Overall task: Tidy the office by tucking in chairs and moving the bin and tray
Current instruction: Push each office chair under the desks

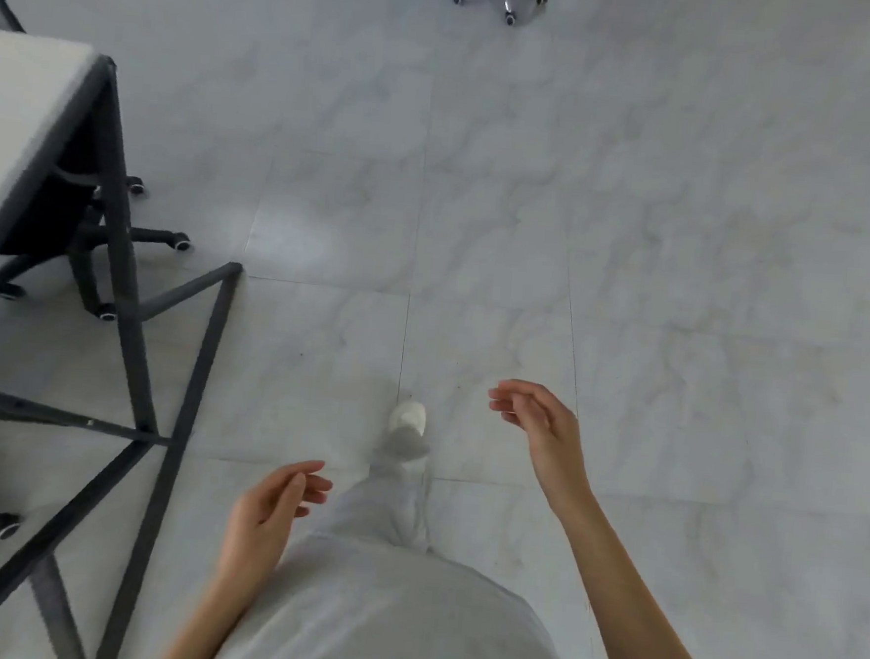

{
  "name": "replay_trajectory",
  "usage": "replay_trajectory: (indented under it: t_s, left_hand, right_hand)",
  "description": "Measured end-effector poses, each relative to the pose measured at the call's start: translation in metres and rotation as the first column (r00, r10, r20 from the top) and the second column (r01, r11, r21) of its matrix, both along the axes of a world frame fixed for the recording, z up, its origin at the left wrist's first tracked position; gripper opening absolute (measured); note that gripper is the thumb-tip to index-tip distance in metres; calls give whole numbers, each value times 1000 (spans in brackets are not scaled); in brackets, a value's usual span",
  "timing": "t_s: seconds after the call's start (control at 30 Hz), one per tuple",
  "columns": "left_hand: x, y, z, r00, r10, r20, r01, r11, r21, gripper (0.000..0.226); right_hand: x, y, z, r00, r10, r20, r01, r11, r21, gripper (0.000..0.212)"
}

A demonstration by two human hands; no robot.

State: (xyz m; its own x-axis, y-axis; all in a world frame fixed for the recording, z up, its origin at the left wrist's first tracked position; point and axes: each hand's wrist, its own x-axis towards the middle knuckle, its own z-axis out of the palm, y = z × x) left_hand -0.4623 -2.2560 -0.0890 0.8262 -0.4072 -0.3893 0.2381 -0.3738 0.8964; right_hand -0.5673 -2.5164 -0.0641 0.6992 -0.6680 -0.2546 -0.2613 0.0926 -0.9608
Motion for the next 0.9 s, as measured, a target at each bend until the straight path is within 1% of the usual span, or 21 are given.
replay_trajectory:
  t_s: [0.07, 0.17, 0.3, 0.47, 0.57, 0.67, 0.8, 0.9]
  left_hand:
    - [31, -26, -12, 997, 80, -5, -80, 997, 15, 31]
    - [92, -77, -17, 993, 119, -6, -119, 993, 12, 34]
    - [193, -152, -1, 997, 60, 52, -60, 998, 3, 33]
    - [316, -249, 28, 993, -29, 116, 29, 1000, -3, 32]
    - [388, -304, 36, 988, -45, 147, 52, 998, -42, 31]
    - [459, -356, 33, 983, -44, 178, 57, 996, -64, 30]
    - [551, -409, 26, 988, 6, 153, 1, 999, -43, 31]
    - [608, -429, 30, 981, 146, 127, -142, 989, -37, 32]
  right_hand:
    - [52, -42, -9, 999, 44, 29, -44, 999, -10, 20]
    - [128, -93, -22, 997, 79, -12, -79, 997, -12, 22]
    - [207, -143, -24, 992, 98, -75, -97, 995, 16, 24]
    - [278, -199, -25, 980, 128, -151, -122, 991, 52, 24]
    - [323, -236, -36, 976, 119, -182, -107, 991, 75, 26]
    - [387, -282, -52, 972, 117, -203, -105, 992, 70, 27]
    - [511, -349, -55, 968, 179, -178, -169, 983, 71, 26]
    - [626, -396, -33, 948, 293, -124, -290, 956, 40, 27]
